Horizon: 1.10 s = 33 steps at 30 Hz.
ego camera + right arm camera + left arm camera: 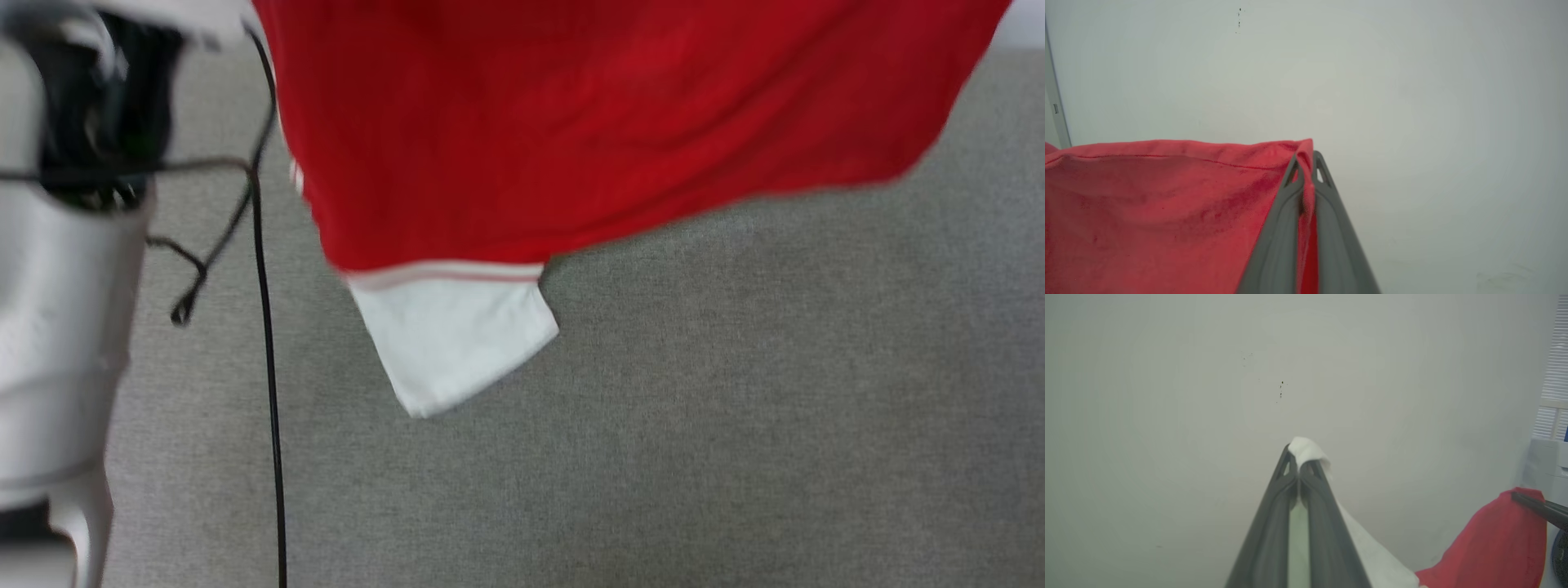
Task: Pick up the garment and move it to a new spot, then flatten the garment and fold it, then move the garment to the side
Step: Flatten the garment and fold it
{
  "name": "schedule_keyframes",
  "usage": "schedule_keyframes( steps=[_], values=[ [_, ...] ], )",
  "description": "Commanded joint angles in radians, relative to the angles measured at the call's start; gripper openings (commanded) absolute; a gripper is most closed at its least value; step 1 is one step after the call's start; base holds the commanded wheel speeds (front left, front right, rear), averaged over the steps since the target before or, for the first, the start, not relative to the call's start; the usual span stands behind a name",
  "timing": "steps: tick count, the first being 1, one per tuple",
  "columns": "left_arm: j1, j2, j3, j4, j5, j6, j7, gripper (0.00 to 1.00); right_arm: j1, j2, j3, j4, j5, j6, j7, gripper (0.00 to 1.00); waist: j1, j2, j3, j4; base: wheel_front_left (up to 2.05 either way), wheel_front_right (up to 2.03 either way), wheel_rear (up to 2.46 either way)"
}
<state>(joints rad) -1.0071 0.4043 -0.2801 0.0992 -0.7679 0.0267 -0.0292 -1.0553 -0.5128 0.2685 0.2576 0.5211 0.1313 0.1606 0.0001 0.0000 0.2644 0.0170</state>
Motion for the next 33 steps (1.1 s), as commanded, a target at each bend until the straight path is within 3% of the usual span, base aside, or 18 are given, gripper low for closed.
schedule_keyframes(
  steps=[1, 11, 18, 23, 24, 33],
  values=[
    [-0.088, -0.005, 0.002, 0.037, 0.010, -0.009, 0.009, 0.00, -0.075, 0.016, -0.005, 0.026, -0.021, -0.001, 0.003, 0.00, -0.0001, 0.0000, 0.073, -0.021, 0.00, 0.00, 0.00],
    [-0.551, -0.037, -0.001, 0.329, 0.041, -0.055, 0.019, 0.00, -0.484, 0.040, 0.026, 0.249, -0.132, -0.001, -0.042, 0.00, -0.0001, 0.0000, 0.228, -0.019, 0.00, 0.00, 0.00],
    [-0.772, -0.040, -0.018, 0.485, 0.076, -0.086, -0.006, 0.00, -0.697, 0.070, 0.060, 0.403, -0.182, -0.001, -0.126, 0.00, -0.0001, 0.0000, 0.279, -0.017, 0.00, 0.00, 0.00],
    [-0.831, -0.049, -0.027, 0.551, 0.081, -0.108, -0.028, 0.00, -0.774, 0.074, 0.090, 0.472, -0.173, -0.001, -0.155, 0.00, -0.0001, 0.0000, 0.304, -0.009, 0.00, 0.00, 0.00],
    [-0.836, -0.060, -0.036, 0.616, 0.069, -0.125, -0.055, 0.00, -0.796, 0.088, 0.141, 0.540, -0.161, -0.001, -0.176, 0.00, -0.0001, 0.0000, 0.333, -0.006, 0.00, 0.00, 0.00],
    [-0.732, -0.062, -0.055, 0.705, 0.028, -0.152, -0.133, 0.00, -0.691, 0.098, 0.239, 0.649, -0.073, -0.001, -0.269, 0.00, -0.0001, 0.0000, 0.343, -0.007, 0.00, 0.00, 0.00]
  ],
)
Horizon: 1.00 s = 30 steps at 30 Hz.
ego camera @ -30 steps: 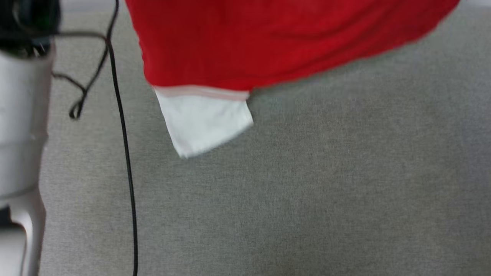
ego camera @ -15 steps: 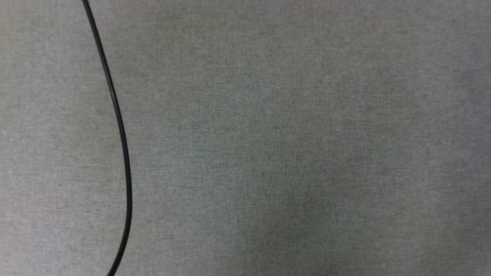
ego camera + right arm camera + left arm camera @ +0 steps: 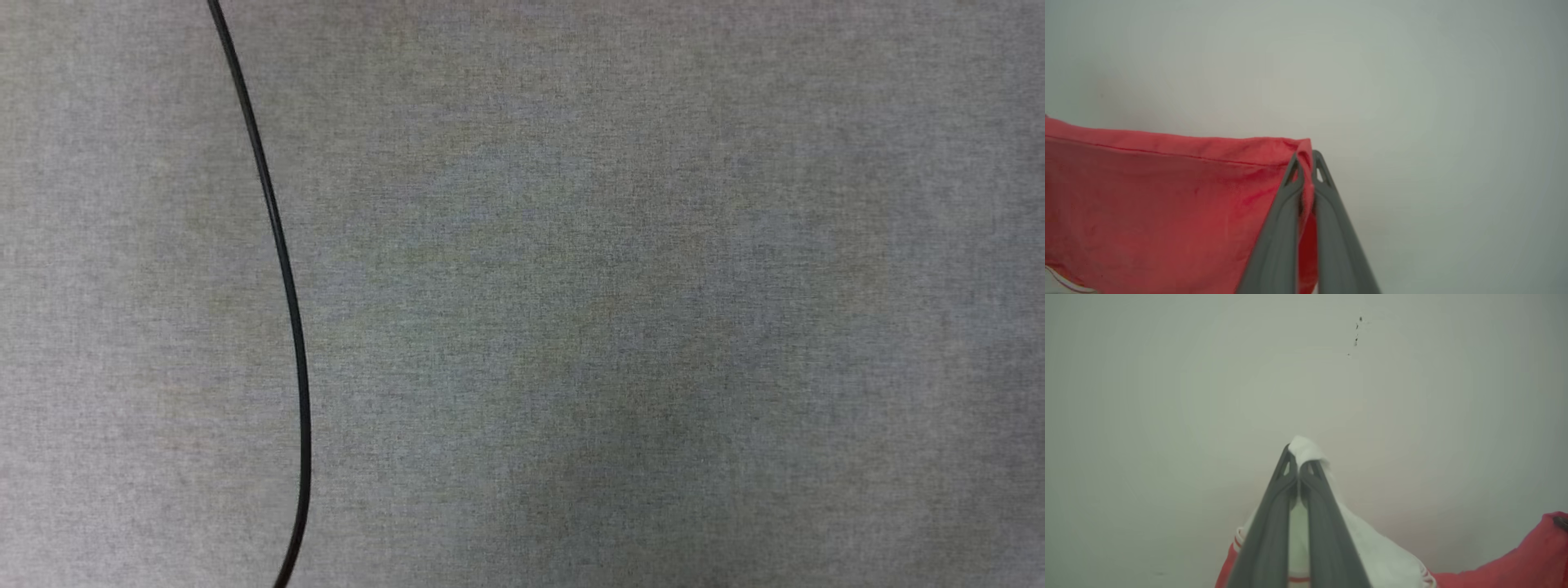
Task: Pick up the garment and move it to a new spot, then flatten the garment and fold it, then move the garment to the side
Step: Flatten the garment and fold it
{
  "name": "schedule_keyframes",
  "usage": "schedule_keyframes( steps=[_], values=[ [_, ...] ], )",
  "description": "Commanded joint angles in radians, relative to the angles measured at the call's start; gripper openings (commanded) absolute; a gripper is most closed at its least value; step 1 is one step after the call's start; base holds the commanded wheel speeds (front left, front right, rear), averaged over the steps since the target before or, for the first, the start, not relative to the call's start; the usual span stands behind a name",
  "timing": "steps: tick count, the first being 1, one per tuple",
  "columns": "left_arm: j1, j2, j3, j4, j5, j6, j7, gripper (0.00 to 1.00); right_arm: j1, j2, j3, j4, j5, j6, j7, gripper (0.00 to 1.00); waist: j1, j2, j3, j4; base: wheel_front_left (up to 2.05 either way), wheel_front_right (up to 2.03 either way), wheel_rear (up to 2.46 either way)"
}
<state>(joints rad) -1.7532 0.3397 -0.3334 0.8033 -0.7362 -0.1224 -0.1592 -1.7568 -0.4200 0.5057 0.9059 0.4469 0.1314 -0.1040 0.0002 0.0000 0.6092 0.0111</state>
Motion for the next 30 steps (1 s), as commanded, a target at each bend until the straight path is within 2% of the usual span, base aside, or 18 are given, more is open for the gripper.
schedule_keyframes(
  steps=[1, 9, 15, 24, 30],
  values=[
    [0.036, 0.007, -0.006, 0.002, -0.010, -0.004, -0.011, 0.00, 0.031, 0.007, 0.010, 0.009, 0.013, -0.001, -0.016, 0.00, -0.0002, 0.0000, -0.003, -0.003, 0.00, 0.00, 0.00],
    [0.323, 0.044, -0.031, -0.045, -0.076, -0.007, -0.069, 0.00, 0.252, 0.017, 0.115, 0.008, 0.126, -0.001, -0.099, 0.00, -0.0002, 0.0000, -0.056, -0.013, 0.00, 0.00, 0.00],
    [0.597, 0.046, -0.002, -0.134, -0.135, -0.007, -0.098, 0.00, 0.435, -0.014, 0.190, -0.047, 0.207, -0.001, -0.129, 0.00, -0.0002, 0.0000, -0.122, -0.010, 0.00, 0.00, 0.00],
    [1.014, 0.012, 0.039, -0.317, -0.145, 0.051, -0.107, 0.00, 0.718, -0.109, 0.315, -0.156, 0.290, -0.001, -0.127, 0.00, -0.0002, 0.0000, -0.260, 0.008, 0.00, 0.00, 0.00],
    [1.295, -0.005, 0.073, -0.430, -0.163, 0.084, -0.108, 0.00, 0.886, -0.168, 0.363, -0.227, 0.356, -0.001, -0.108, 0.00, -0.0002, 0.0000, -0.365, 0.010, 0.00, 0.00, 0.00]
  ],
)
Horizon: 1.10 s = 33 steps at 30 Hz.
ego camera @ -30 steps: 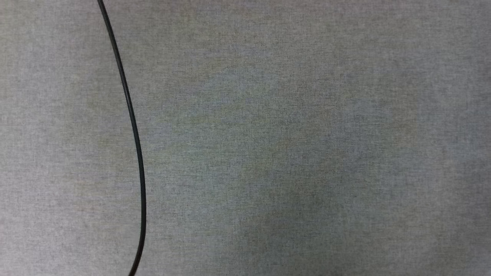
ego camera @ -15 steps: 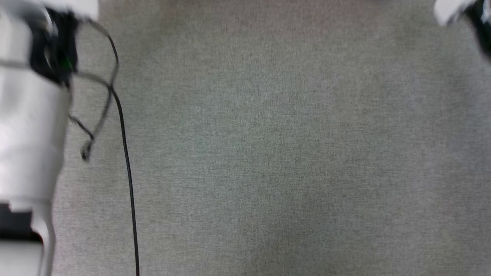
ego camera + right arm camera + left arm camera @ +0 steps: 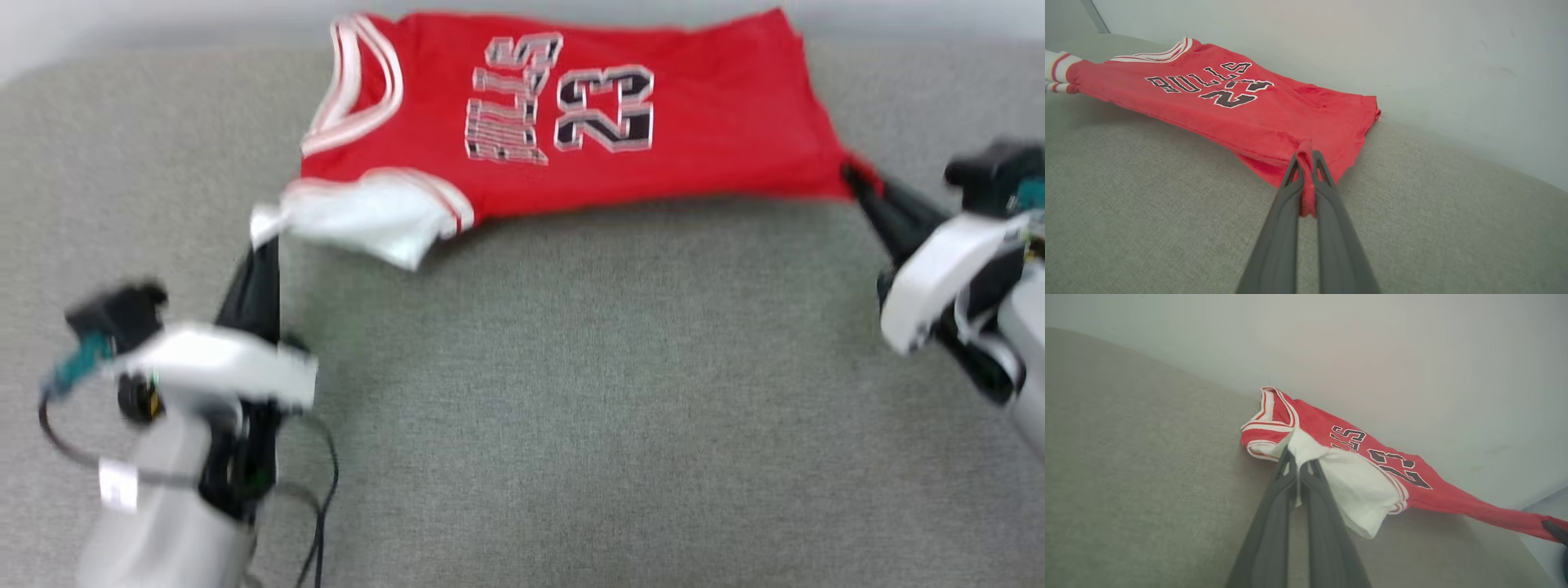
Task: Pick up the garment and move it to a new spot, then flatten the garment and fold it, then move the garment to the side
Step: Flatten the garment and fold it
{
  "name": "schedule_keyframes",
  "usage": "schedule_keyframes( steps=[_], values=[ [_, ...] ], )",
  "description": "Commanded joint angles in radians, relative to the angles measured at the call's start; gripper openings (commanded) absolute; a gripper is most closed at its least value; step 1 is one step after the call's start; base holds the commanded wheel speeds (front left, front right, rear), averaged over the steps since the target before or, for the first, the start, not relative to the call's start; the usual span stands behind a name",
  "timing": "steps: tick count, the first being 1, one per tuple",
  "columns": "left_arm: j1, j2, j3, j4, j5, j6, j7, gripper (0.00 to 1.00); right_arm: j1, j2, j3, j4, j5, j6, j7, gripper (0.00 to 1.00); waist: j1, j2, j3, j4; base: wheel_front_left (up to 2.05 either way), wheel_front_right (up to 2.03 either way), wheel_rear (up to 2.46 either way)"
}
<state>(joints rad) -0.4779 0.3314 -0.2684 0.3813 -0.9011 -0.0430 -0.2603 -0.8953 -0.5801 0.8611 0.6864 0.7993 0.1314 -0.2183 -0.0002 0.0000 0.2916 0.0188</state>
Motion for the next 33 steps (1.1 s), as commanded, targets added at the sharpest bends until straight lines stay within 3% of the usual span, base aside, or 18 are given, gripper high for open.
schedule_keyframes(
  steps=[1, 12, 17, 22, 33],
  values=[
    [0.064, 0.003, 0.012, -0.031, 0.004, 0.011, -0.007, 0.00, 0.052, -0.019, 0.014, -0.019, 0.011, -0.001, 0.005, 0.00, 0.0002, 0.0000, -0.066, 0.004, 0.00, 0.00, 0.00],
    [0.486, -0.003, 0.021, -0.240, -0.026, 0.097, 0.001, 0.00, 0.339, -0.105, 0.051, -0.135, 0.096, -0.001, 0.051, 0.00, 0.0002, 0.0000, -0.220, 0.021, 0.00, 0.00, 0.00],
    [0.617, 0.010, -0.004, -0.305, -0.037, 0.111, 0.032, 0.00, 0.465, -0.143, 0.043, -0.170, 0.086, -0.001, 0.057, 0.00, 0.0002, 0.0000, -0.262, 0.029, 0.00, 0.00, 0.00],
    [0.749, 0.045, -0.030, -0.365, -0.056, 0.118, 0.086, 0.00, 0.643, -0.157, -0.025, -0.209, 0.083, -0.001, 0.053, 0.00, 0.0002, 0.0000, -0.288, 0.043, 0.00, 0.00, 0.00],
    [0.867, 0.077, -0.036, -0.427, -0.095, 0.129, 0.132, 0.00, 0.864, -0.194, -0.170, -0.323, 0.056, -0.002, 0.120, 0.00, 0.0002, 0.0000, -0.310, 0.049, 0.00, 0.00, 0.00]
  ],
)
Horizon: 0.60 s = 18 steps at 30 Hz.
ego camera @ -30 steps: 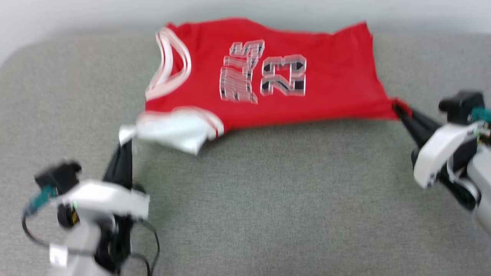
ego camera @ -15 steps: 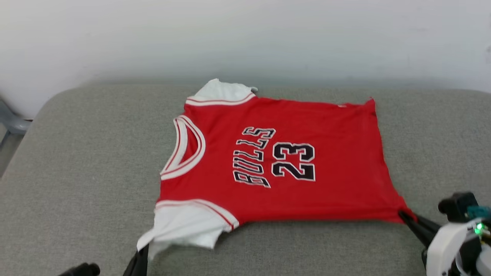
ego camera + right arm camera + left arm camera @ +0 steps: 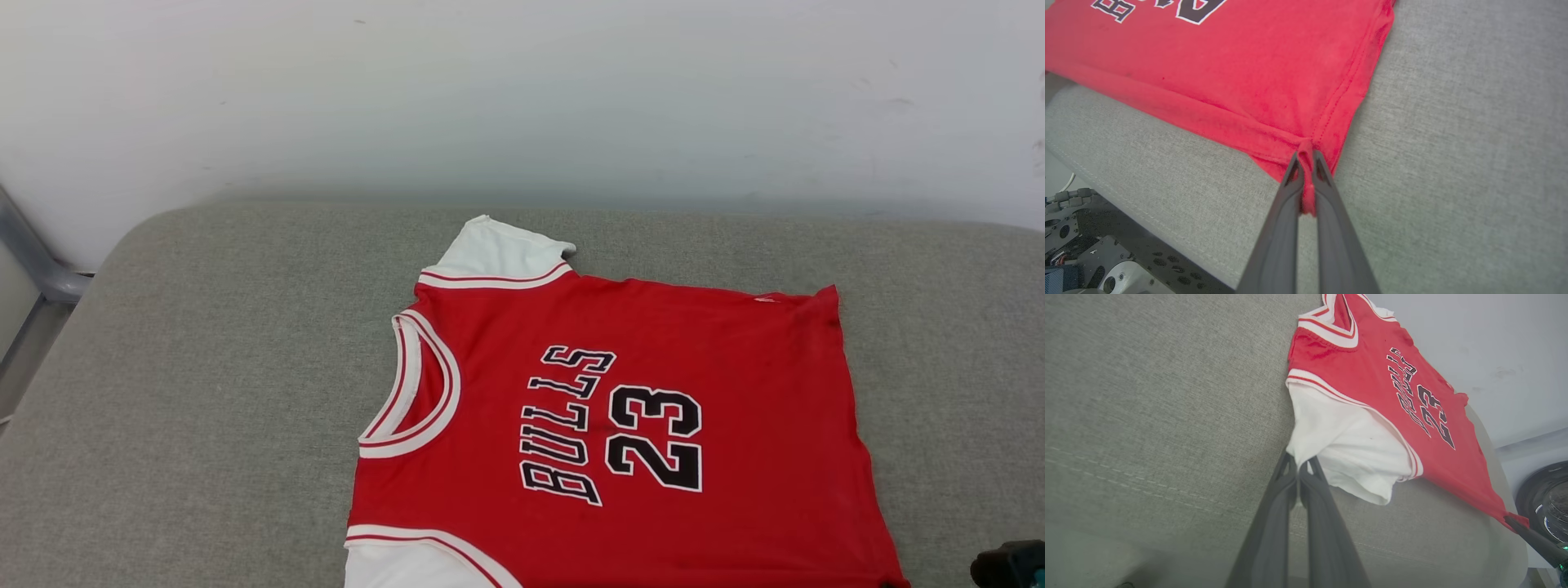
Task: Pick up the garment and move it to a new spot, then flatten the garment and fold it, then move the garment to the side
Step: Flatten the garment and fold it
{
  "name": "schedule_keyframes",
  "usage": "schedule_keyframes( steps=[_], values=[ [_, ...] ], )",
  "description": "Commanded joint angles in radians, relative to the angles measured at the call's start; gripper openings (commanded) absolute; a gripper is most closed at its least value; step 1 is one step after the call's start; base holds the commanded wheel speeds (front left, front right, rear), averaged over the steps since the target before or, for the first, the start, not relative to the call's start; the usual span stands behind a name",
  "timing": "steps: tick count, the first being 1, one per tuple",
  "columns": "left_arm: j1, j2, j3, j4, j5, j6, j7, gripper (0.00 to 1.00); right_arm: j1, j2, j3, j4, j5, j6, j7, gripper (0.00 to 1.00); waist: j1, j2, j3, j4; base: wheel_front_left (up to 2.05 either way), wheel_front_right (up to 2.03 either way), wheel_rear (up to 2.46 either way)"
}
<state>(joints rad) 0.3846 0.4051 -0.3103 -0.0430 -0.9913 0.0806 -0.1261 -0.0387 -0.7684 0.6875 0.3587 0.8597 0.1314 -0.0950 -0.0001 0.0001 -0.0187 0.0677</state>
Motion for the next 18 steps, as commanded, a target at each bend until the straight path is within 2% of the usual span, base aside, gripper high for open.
schedule_keyframes(
  steps=[1, 13, 18],
  values=[
    [0.007, 0.004, 0.005, -0.004, -0.005, 0.007, -0.002, 0.00, 0.022, -0.007, -0.014, -0.009, -0.009, -0.002, 0.007, 0.00, 0.0001, -0.0001, 0.000, 0.000, 0.00, 0.00, 0.00],
    [-0.129, 0.017, -0.019, 0.005, 0.065, -0.008, -0.005, 0.00, 0.083, 0.059, -0.192, -0.126, -0.113, -0.001, 0.110, 0.00, 0.0001, -0.0001, 0.007, -0.012, 0.00, 0.00, 0.00],
    [-0.250, 0.018, -0.044, 0.029, 0.093, -0.037, 0.026, 0.00, 0.061, 0.080, -0.236, -0.172, -0.135, -0.001, 0.156, 0.00, 0.0001, -0.0001, 0.028, -0.021, 0.00, 0.00, 0.00]
  ],
)
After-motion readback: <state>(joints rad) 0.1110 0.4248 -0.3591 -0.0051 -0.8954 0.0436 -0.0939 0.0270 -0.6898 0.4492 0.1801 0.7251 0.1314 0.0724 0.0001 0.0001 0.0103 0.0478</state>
